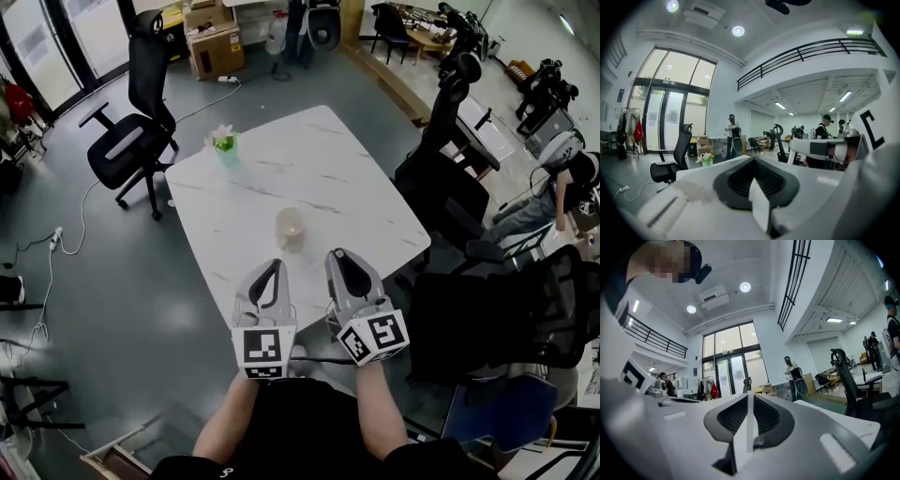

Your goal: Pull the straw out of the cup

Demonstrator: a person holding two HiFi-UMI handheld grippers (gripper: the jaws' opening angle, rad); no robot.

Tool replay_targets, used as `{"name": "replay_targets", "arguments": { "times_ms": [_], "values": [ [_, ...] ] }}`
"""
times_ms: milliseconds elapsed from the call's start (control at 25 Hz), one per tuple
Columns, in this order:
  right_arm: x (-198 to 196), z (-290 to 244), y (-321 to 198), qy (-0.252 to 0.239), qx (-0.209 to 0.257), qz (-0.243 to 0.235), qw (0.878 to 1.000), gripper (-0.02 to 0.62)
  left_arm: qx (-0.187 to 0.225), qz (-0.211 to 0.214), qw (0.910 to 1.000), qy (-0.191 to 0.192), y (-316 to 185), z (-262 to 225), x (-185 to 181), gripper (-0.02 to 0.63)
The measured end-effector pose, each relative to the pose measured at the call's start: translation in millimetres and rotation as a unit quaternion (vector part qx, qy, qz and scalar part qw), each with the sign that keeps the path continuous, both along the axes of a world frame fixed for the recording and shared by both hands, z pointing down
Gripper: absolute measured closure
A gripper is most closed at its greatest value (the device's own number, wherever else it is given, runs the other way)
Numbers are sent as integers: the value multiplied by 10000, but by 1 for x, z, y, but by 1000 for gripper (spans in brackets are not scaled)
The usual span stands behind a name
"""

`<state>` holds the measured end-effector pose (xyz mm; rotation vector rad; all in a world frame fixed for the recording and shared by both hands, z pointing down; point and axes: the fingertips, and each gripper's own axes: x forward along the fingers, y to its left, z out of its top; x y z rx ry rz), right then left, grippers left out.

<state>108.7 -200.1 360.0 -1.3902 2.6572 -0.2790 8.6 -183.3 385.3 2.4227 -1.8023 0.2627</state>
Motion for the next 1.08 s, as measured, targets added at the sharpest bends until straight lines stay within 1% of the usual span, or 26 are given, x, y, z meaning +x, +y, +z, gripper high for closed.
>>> {"name": "replay_targets", "arguments": {
  "times_ms": [160,520,880,1080],
  "values": [
    [-1,-5,11,22,26,-117,9999,560,116,-103,9999,-31,10,-10,0,604],
    [-3,0,27,77,-27,-275,9996,560,59,-204,9998,-46,27,-4,3,606],
    [4,0,31,73,-25,-259,9996,560,98,-75,9999,-68,28,-8,17,604],
    [7,-4,31,80,-17,-269,9996,560,127,-72,9998,-96,29,-13,21,604]
  ]
}}
